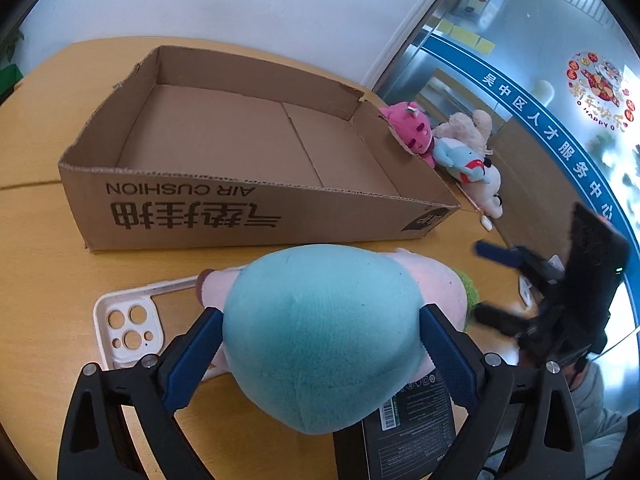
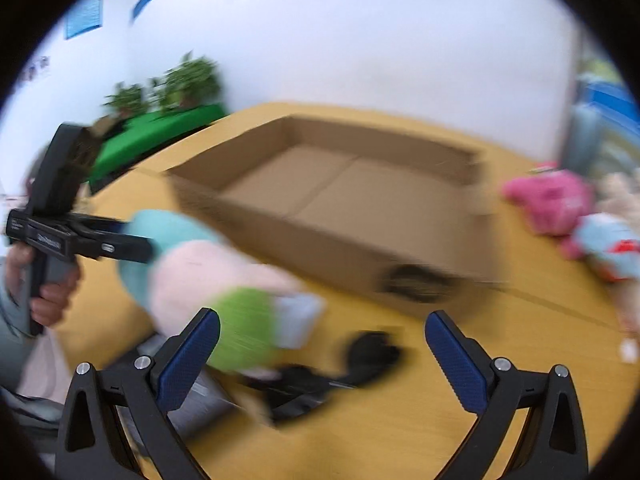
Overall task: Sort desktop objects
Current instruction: 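Grasp the teal-and-pink plush pig with the left gripper and lift it, then lower the plush pig into the cardboard box and open the left gripper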
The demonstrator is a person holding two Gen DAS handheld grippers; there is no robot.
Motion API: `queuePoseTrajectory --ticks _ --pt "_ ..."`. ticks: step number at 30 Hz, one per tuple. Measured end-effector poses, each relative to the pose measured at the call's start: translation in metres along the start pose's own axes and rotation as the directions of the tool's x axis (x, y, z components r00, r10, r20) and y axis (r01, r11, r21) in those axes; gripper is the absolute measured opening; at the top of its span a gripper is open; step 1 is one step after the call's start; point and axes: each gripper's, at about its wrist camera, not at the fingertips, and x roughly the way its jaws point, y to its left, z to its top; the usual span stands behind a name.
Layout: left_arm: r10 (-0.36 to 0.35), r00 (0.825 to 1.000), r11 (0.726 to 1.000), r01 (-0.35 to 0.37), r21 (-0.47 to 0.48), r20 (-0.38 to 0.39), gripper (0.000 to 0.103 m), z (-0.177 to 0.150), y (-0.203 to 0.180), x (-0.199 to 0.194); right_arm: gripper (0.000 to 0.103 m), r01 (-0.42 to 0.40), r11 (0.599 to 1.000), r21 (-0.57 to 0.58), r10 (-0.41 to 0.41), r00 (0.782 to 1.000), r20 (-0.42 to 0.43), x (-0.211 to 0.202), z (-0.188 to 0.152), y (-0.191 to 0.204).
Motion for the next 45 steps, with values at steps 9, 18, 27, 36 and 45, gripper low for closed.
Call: queuePoseTrajectory --ticks 9,18,27,36,45 --pt "-0.055 0.998 0.993 0.052 -0.109 -0.023 0.086 -0.008 0.016 -0.015 0.100 -0.277 0.960 0.041 0.280 0.950 -0.141 0.059 0.001 0.058" --pt "-0.011 0.999 0.995 0.007 -0.102 -0.044 0.078 -0.003 0.015 -0.010 0.084 -0.341 0.931 0.133 0.359 0.921 -0.152 0.047 -0.002 0.032" --pt "0.035 0.994 0.999 -0.037 0.018 0.105 0.069 0.032 -0.029 -0.061 0.076 -0.365 0.924 0.116 0.373 0.926 -0.056 0.018 0.023 0.038" --pt "0.050 0.921 0.958 -0.153 0.241 0.386 0.067 0.157 -0.092 -0.120 0.076 -0.265 0.961 -0.073 0.275 0.936 0.219 -0.040 0.150 0.014" --pt "0.019 0.861 0.938 -0.192 0.290 0.509 0.067 0.248 -0.092 -0.143 0.076 -0.199 0.968 -0.153 0.240 0.911 0.335 -0.055 0.252 -0.005"
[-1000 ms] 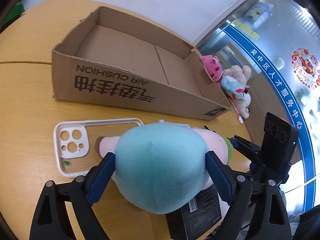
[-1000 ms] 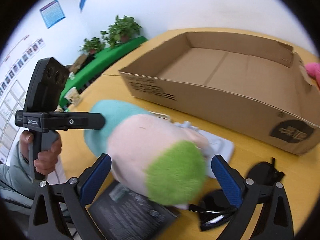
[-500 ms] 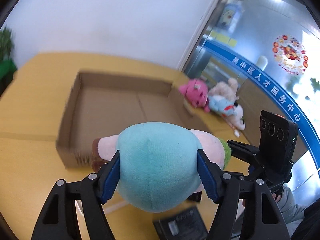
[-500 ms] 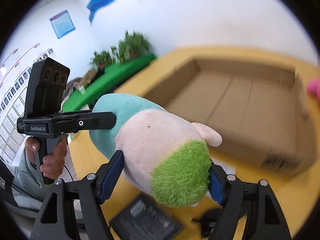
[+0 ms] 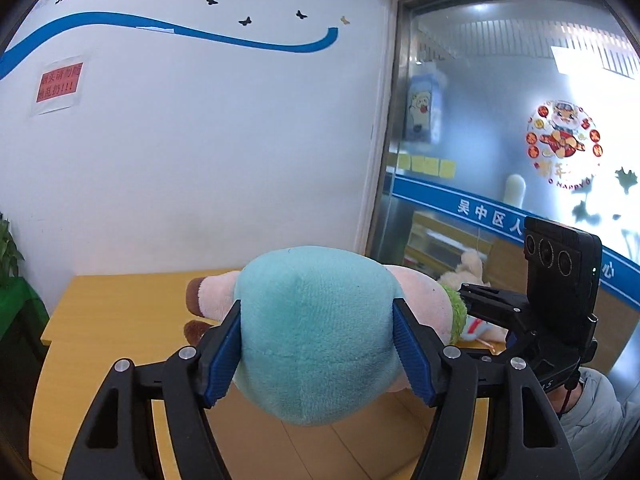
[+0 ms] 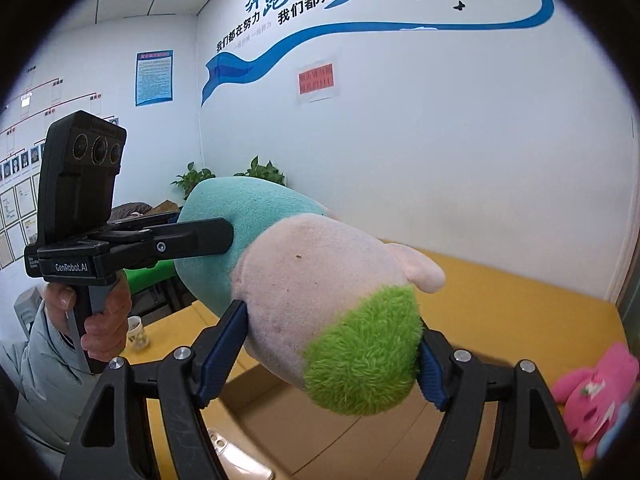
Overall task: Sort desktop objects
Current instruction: 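Lower the plush pig into the cardboard box and open the left gripper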
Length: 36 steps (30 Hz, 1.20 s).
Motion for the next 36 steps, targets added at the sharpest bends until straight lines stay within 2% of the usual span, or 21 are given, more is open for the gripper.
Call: queuePoseTrajectory --ticks 4,7,11,14,16,18,22,23,24,25,27,28,30,31,33,34,36 --pt "0.042 0.999 0.999 -0.042 -0.006 -0.020 0.067 0.007 0.031 0.034 0.076 -0.010 1.000 -0.014 0.009 1.000 -0.021 0.037 0.020 -0.020" --pt "0.063 0.995 0.997 -0.066 -0.041 -0.075 0.067 0.001 0.059 0.074 0.076 -0.030 1.000 -0.004 0.029 0.997 -0.069 0.082 0.022 -0.042" --pt "0.071 0.982 0.991 -0.090 -0.101 -0.175 0.067 -0.026 0.102 0.132 0.076 -0.040 0.999 0.017 0.043 0.986 -0.161 0.152 0.004 -0.075" --pt "0.075 0.960 0.984 -0.114 -0.134 -0.271 0.066 -0.058 0.132 0.179 0.076 -0.045 0.998 0.053 0.056 0.972 -0.229 0.206 -0.024 -0.098" --pt "0.078 0.936 0.979 -0.137 -0.151 -0.343 0.066 -0.082 0.151 0.209 0.076 -0.050 0.994 0.092 0.073 0.961 -0.265 0.238 -0.047 -0.112" --pt "0.084 0.898 0.972 -0.168 -0.161 -0.432 0.066 -0.110 0.167 0.236 0.076 -0.055 0.989 0.140 0.096 0.946 -0.309 0.272 -0.076 -0.126" --pt "0.106 0.807 0.948 -0.258 -0.185 -0.581 0.066 -0.152 0.185 0.271 0.075 -0.030 0.982 0.185 0.106 0.903 -0.417 0.329 -0.129 -0.133" --pt "0.113 0.804 0.947 -0.266 -0.183 -0.584 0.067 -0.153 0.183 0.271 0.075 -0.025 0.981 0.194 0.109 0.894 -0.434 0.338 -0.141 -0.132" --pt "0.115 0.808 0.946 -0.267 -0.185 -0.578 0.068 -0.153 0.182 0.270 0.075 -0.024 0.980 0.197 0.109 0.895 -0.432 0.342 -0.145 -0.131" --pt "0.116 0.806 0.945 -0.270 -0.186 -0.580 0.070 -0.153 0.180 0.268 0.076 -0.030 0.980 0.199 0.111 0.904 -0.412 0.342 -0.147 -0.131" --pt "0.112 0.802 0.939 -0.278 -0.201 -0.587 0.071 -0.155 0.182 0.266 0.076 -0.033 0.981 0.193 0.110 0.909 -0.403 0.340 -0.144 -0.129" --pt "0.109 0.805 0.938 -0.278 -0.208 -0.582 0.071 -0.154 0.179 0.266 0.076 -0.024 0.984 0.177 0.094 0.914 -0.394 0.341 -0.140 -0.125" --pt "0.123 0.826 0.940 -0.274 -0.202 -0.549 0.071 -0.150 0.177 0.260 0.076 -0.003 0.989 0.148 0.059 0.925 -0.377 0.337 -0.137 -0.113" --pt "0.128 0.831 0.943 -0.272 -0.194 -0.542 0.065 -0.147 0.175 0.259 0.075 0.005 0.990 0.140 0.046 0.931 -0.362 0.334 -0.138 -0.112" --pt "0.144 0.838 0.945 -0.274 -0.178 -0.526 0.065 -0.143 0.178 0.257 0.074 0.024 0.991 0.128 0.018 0.948 -0.318 0.330 -0.134 -0.116" --pt "0.156 0.837 0.947 -0.278 -0.163 -0.524 0.064 -0.142 0.178 0.259 0.074 0.027 0.992 0.123 0.011 0.955 -0.297 0.329 -0.132 -0.115" --pt "0.167 0.823 0.946 -0.290 -0.148 -0.544 0.063 -0.149 0.182 0.263 0.074 0.030 0.992 0.126 0.010 0.953 -0.304 0.335 -0.133 -0.121"
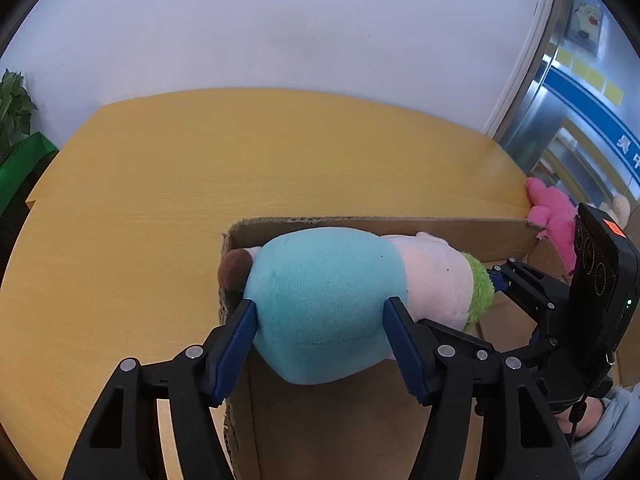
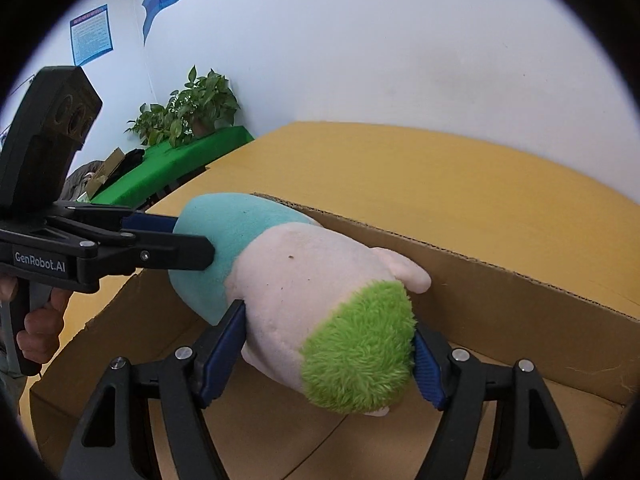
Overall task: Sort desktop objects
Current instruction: 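Lower the plush pig into the cardboard box and open the left gripper, then move the left gripper to the black product box and grasp it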
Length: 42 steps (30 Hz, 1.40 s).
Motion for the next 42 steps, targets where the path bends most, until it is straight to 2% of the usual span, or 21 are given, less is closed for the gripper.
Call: queuePoseTrajectory --ticks 1,4,6,8,11,13,15,16,17,21,24,31,34,37,40,42 --pt "0.013 1.000 1.000 -0.013 0.006 -0.019 0.063 -0.004 0.000 0.004 0.075 0.011 1.000 -0.012 -0.011 1.000 -0.024 0.008 -0.001 0.002" --pt "0.021 0.998 1.000 -0.021 0.013 -0.062 0.065 -0.015 0.001 0.004 0.087 -0.011 1.000 -0.019 0.010 0.997 -0.079 0.016 -0.005 0.001" --pt "0.027 0.996 1.000 -0.026 0.012 -0.086 0.065 -0.018 0.000 0.003 0.087 -0.050 0.998 0.028 0.053 0.987 -0.154 0.021 -0.007 -0.003" --pt "0.029 0.995 0.999 -0.027 0.022 -0.099 0.064 -0.021 0.000 0.000 0.087 -0.085 0.993 0.079 0.101 0.968 -0.231 0.025 -0.008 -0.007" --pt "0.021 0.993 1.000 -0.019 0.015 -0.116 0.064 -0.023 -0.001 -0.002 0.087 -0.129 0.987 0.092 0.149 0.952 -0.268 0.017 -0.007 -0.005" --pt "0.035 0.993 0.999 -0.032 0.028 -0.113 0.064 -0.025 -0.003 -0.002 0.087 -0.156 0.986 0.066 0.168 0.950 -0.265 0.007 -0.007 -0.001" --pt "0.052 0.992 0.998 -0.048 0.037 -0.112 0.064 -0.026 -0.006 -0.002 0.079 -0.137 0.990 0.035 0.141 0.952 -0.273 0.008 -0.007 0.000" --pt "0.060 0.992 0.998 -0.056 0.039 -0.114 0.064 -0.026 -0.007 -0.002 0.065 -0.127 0.991 0.033 0.131 0.946 -0.296 0.013 -0.008 0.001" --pt "0.072 0.991 0.997 -0.067 0.041 -0.116 0.064 -0.027 -0.007 -0.002 0.065 -0.130 0.991 0.041 0.137 0.937 -0.320 0.020 -0.012 -0.002" --pt "0.078 0.990 0.996 -0.073 0.044 -0.120 0.064 -0.030 -0.009 -0.003 0.065 -0.122 0.992 0.046 0.129 0.954 -0.269 0.025 -0.016 -0.002" --pt "0.091 0.989 0.994 -0.084 0.068 -0.120 0.064 -0.036 -0.015 -0.011 0.065 -0.060 0.998 0.000 0.059 0.976 -0.209 0.023 -0.013 0.000" --pt "0.052 0.997 0.998 -0.051 0.020 -0.052 0.065 -0.057 -0.015 -0.063 0.066 -0.011 1.000 0.016 0.014 0.980 -0.200 0.008 -0.011 0.006" --pt "0.064 0.998 0.996 -0.064 0.067 0.004 0.074 -0.074 -0.027 -0.100 0.068 -0.005 1.000 0.015 0.007 0.991 -0.134 -0.040 0.000 0.017" --pt "0.063 0.996 0.992 -0.070 0.106 0.070 0.087 -0.097 -0.039 -0.137 0.084 0.028 0.999 -0.018 -0.028 0.999 -0.044 -0.104 0.005 0.027" --pt "0.057 0.991 0.992 -0.070 0.106 0.121 0.094 -0.117 -0.048 -0.167 0.086 0.114 0.992 -0.052 -0.110 0.991 0.073 -0.184 -0.011 0.033" --pt "0.066 0.984 0.992 -0.083 0.094 0.165 0.094 -0.130 -0.053 -0.186 0.087 0.167 0.984 -0.055 -0.159 0.979 0.123 -0.219 -0.024 0.037"
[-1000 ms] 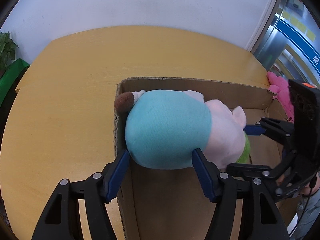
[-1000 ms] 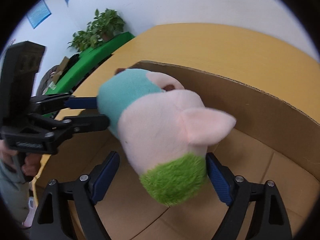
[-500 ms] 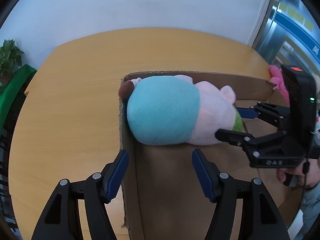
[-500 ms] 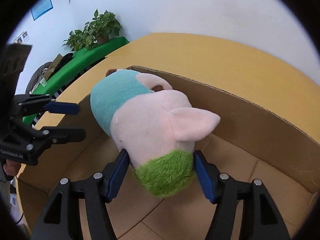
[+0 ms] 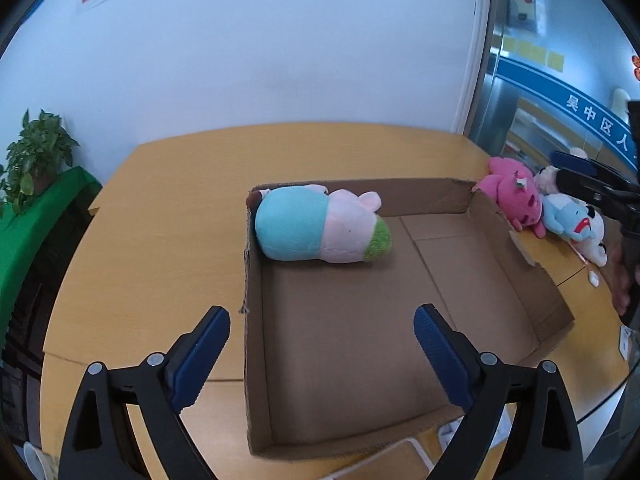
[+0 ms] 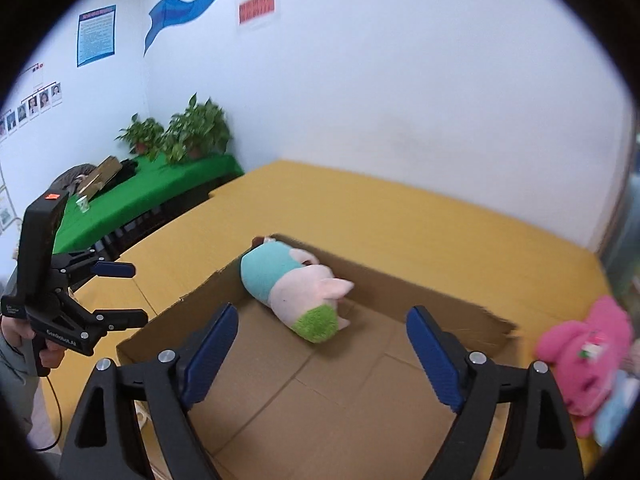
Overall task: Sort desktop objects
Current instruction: 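Move the left gripper to the black product box and grasp it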
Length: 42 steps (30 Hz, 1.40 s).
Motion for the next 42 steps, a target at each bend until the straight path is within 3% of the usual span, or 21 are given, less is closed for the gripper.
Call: queuePoseTrajectory --ticks 3,5,8,12,16,21,24,27,30,34,36,39,42 --pt "0.014 0.996 1.000 -0.011 -0.029 0.087 0.094 -0.010 -0.005 -0.034 0.092 0.077 0.997 0.017 -0.078 0.995 0.067 -0.055 -0.020 0.002" --pt "0.015 0.989 0.999 -0.008 -0.048 0.150 0.100 -0.018 -0.010 -0.059 0.102 0.109 0.994 0.027 -0.111 0.989 0.096 -0.085 -0.032 0.005" --pt "0.049 0.970 0.998 -0.039 -0.045 0.238 0.103 -0.029 -0.023 -0.093 0.102 0.169 0.985 0.040 -0.172 0.978 0.114 -0.119 -0.056 0.007" --pt "0.077 0.963 0.997 -0.066 -0.049 0.258 0.103 -0.046 -0.041 -0.119 0.102 0.207 0.977 0.048 -0.210 0.976 0.050 -0.129 -0.086 0.019" --pt "0.055 0.970 0.998 -0.051 -0.026 0.237 0.103 -0.072 -0.061 -0.133 0.102 0.202 0.973 0.107 -0.205 0.979 0.019 -0.140 -0.121 0.032" --pt "-0.026 0.989 1.000 0.026 -0.001 0.143 0.103 -0.114 -0.078 -0.134 0.102 0.199 0.968 0.154 -0.204 0.979 0.012 -0.169 -0.176 0.039" --pt "-0.112 0.993 0.994 0.112 -0.003 0.047 0.103 -0.142 -0.086 -0.125 0.102 0.097 0.984 0.151 -0.089 0.994 -0.059 -0.182 -0.210 0.041" --pt "-0.148 0.988 0.989 0.149 0.004 -0.042 0.103 -0.167 -0.095 -0.115 0.102 0.009 0.993 0.114 0.005 0.993 -0.122 -0.194 -0.241 0.054" --pt "-0.204 0.973 0.979 0.205 0.002 -0.106 0.103 -0.191 -0.102 -0.105 0.102 -0.080 0.990 0.112 0.097 0.983 -0.157 -0.195 -0.266 0.069" --pt "-0.227 0.957 0.973 0.230 -0.003 -0.182 0.102 -0.215 -0.110 -0.082 0.102 -0.168 0.977 0.133 0.195 0.954 -0.229 -0.165 -0.292 0.098" --pt "-0.276 0.934 0.961 0.270 -0.058 -0.225 0.101 -0.224 -0.107 -0.067 0.102 -0.190 0.974 0.121 0.215 0.944 -0.250 -0.142 -0.302 0.118" --pt "-0.317 0.902 0.948 0.294 -0.118 -0.293 0.094 -0.236 -0.102 -0.047 0.101 -0.218 0.972 0.093 0.236 0.927 -0.290 -0.113 -0.311 0.142" --pt "-0.358 0.880 0.932 0.321 -0.166 -0.311 0.080 -0.246 -0.096 -0.035 0.100 -0.269 0.960 0.073 0.279 0.914 -0.295 -0.098 -0.311 0.160"
